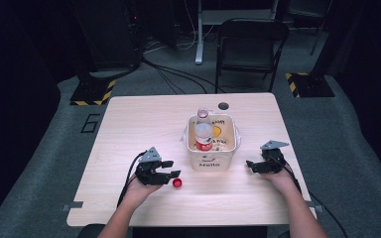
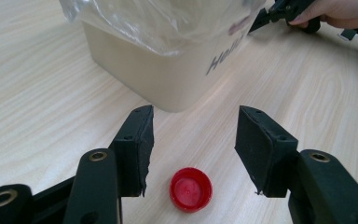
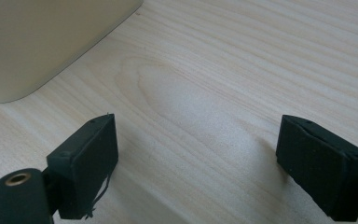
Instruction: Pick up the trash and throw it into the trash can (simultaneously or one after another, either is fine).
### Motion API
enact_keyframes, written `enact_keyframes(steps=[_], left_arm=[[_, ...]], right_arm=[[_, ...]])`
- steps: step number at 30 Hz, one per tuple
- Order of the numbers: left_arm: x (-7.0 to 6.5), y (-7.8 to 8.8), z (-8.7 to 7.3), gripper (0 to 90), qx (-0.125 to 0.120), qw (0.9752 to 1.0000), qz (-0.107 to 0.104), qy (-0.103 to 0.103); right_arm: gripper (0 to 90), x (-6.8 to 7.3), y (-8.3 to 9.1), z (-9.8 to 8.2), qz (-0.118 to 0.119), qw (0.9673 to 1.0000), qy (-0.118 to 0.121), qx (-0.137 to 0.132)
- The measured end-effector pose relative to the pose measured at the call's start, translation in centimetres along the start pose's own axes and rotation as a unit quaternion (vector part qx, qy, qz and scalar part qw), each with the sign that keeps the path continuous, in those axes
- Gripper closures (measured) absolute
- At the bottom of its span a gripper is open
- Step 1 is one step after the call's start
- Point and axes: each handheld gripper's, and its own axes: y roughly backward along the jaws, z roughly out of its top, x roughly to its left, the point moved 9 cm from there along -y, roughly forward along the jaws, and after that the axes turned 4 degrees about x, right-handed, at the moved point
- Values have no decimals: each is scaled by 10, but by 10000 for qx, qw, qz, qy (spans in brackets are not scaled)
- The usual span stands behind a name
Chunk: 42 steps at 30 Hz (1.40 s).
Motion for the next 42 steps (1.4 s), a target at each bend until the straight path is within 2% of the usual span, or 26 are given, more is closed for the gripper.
enact_keyframes(steps=[1,6,15,16,20,22,28,33,37,42], left_arm=[[0,-1,-2,476,11,10000,12,-49],[-1,-8,-10,503,75,10000,-2,-4],[-3,-21,-24,514,233,9995,-75,174],[-2,-22,-26,510,268,9996,-53,122],[-3,-28,-31,502,340,9993,-32,139],[-1,-30,-33,494,375,9993,15,50],[-1,-33,-36,476,430,9989,33,156],[1,-35,-39,462,483,9987,59,122],[-1,-38,-40,481,506,9986,43,153],[3,-40,-43,541,648,9977,221,16]], right_arm=[[120,0,0,0,3,10000,3,0],[121,0,0,0,0,10000,-3,2],[120,0,0,0,3,10000,-1,3],[120,0,0,0,4,10000,1,1],[121,0,0,0,4,10000,2,2],[121,0,0,0,3,10000,-1,3],[120,0,0,0,4,10000,21,0],[121,0,0,0,3,10000,23,1],[120,0,0,0,4,10000,25,0],[120,0,0,0,3,10000,23,1]])
